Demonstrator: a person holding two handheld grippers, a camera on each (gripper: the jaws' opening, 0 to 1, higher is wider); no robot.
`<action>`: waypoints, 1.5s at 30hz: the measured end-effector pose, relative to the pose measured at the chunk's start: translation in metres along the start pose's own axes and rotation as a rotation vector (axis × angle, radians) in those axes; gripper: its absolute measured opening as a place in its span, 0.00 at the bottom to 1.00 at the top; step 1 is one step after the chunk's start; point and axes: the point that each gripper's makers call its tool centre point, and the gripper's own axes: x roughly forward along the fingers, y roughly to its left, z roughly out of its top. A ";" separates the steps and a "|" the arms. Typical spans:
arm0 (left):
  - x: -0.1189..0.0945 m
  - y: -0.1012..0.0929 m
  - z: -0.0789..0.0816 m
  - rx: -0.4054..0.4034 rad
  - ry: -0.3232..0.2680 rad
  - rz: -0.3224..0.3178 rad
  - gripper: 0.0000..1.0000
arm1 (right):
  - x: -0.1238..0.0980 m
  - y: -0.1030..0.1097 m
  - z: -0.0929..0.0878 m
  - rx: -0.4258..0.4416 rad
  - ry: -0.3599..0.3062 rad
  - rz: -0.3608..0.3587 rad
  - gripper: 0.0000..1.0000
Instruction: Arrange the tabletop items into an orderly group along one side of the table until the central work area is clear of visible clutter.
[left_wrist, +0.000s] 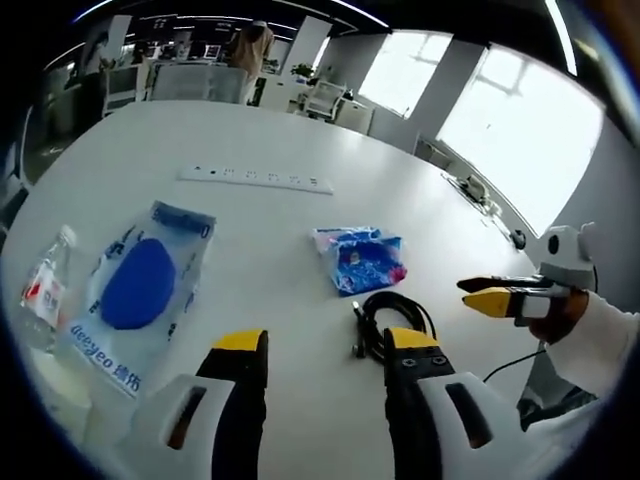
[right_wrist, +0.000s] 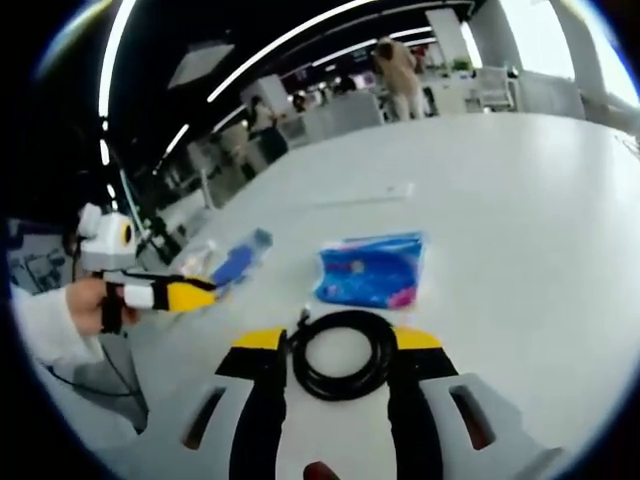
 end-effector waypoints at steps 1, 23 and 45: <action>-0.001 0.002 -0.001 -0.004 -0.001 0.003 0.45 | 0.001 0.001 -0.001 -0.002 0.004 0.001 0.37; -0.047 0.041 -0.032 -0.169 -0.071 0.119 0.45 | 0.016 0.014 0.006 -0.039 0.032 0.043 0.36; -0.056 0.051 -0.039 -0.271 -0.104 0.155 0.44 | 0.022 0.018 0.002 -0.048 0.060 0.063 0.34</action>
